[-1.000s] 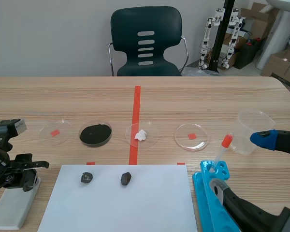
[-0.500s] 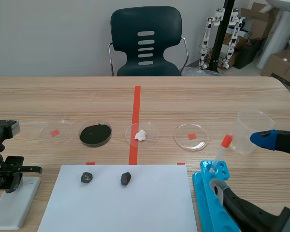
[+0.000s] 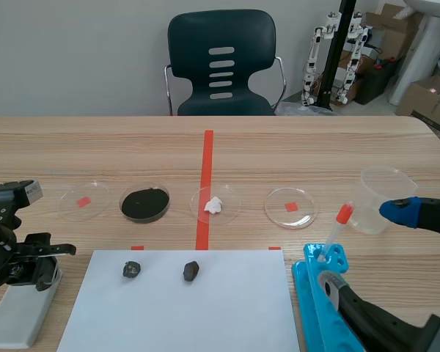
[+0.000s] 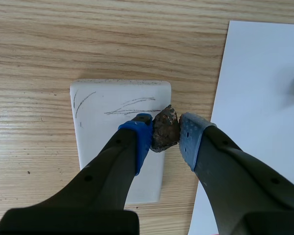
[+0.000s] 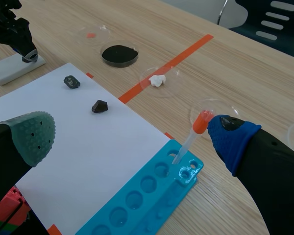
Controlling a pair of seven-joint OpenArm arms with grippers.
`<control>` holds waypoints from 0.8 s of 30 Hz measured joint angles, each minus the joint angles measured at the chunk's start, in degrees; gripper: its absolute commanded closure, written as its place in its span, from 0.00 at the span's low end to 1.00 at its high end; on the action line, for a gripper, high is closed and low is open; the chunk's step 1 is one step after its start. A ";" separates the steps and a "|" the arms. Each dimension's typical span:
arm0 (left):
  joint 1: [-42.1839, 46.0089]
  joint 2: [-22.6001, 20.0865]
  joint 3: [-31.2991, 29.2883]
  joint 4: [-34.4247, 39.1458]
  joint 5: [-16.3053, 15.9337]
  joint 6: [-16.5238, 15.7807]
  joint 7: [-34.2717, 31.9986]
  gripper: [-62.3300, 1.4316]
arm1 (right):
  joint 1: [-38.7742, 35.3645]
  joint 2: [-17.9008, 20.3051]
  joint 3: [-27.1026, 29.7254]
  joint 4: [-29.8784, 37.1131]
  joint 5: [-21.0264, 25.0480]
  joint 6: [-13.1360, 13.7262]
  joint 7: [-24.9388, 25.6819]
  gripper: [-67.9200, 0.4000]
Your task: Rub the mineral on the streak plate
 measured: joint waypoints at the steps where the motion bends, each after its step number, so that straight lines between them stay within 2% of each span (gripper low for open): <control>1: 0.04 0.00 0.00 0.00 0.13 0.00 -0.02 0.84 | 0.00 0.00 0.00 0.00 0.00 0.00 0.00 0.00; 4: 0.11 0.17 0.02 0.02 2.14 -0.28 0.11 0.84 | 0.00 0.00 0.00 0.00 0.00 0.00 0.00 0.00; 11: -0.04 1.20 0.17 0.28 12.92 3.37 1.51 0.84 | 0.00 0.02 0.00 0.00 0.00 0.00 0.00 0.00; 16: 0.13 0.92 0.17 0.07 17.16 5.51 1.95 0.84 | 0.00 0.00 0.00 0.00 0.00 0.00 0.00 0.00; 21: 0.13 0.76 0.17 -0.09 17.44 6.25 2.12 0.84 | 0.00 0.00 0.00 0.00 0.00 0.00 0.00 0.00; 24: 0.13 0.39 0.13 -0.09 14.16 5.27 1.90 0.84 | 0.00 0.00 0.00 0.00 0.00 0.00 0.00 0.00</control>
